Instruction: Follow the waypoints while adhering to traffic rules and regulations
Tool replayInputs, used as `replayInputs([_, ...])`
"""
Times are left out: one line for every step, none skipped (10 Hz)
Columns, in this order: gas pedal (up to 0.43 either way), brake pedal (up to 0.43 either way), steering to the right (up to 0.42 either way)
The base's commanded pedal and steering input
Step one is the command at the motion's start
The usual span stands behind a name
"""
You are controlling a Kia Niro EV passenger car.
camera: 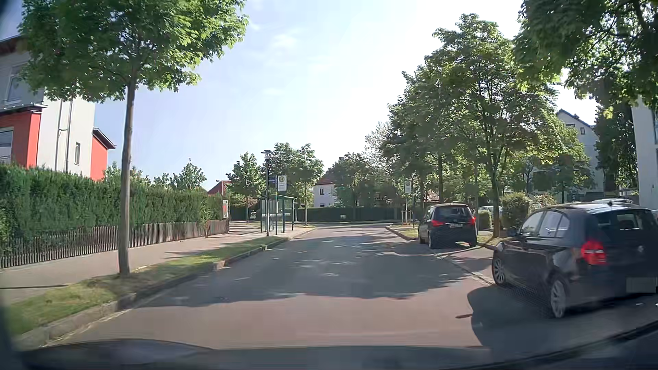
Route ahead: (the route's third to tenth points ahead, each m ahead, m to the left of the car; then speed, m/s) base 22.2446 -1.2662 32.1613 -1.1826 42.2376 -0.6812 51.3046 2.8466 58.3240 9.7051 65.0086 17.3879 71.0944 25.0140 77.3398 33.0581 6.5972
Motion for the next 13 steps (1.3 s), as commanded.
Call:
replayInputs([0.000,0.000,0.006])
replayInputs([0.000,0.000,0.008])
replayInputs([0.000,0.000,0.008])
replayInputs([0.000,0.000,0.009])
replayInputs([0.000,0.000,0.010])
replayInputs([0.000,0.000,0.012])
replayInputs([0.000,0.000,0.014])
replayInputs([0.000,0.000,0.014])
replayInputs([0.000,0.000,0.014])
replayInputs([0.000,0.000,0.015])
replayInputs([0.000,0.000,0.015])
replayInputs([0.000,0.000,0.015])
replayInputs([0.000,0.000,0.015])
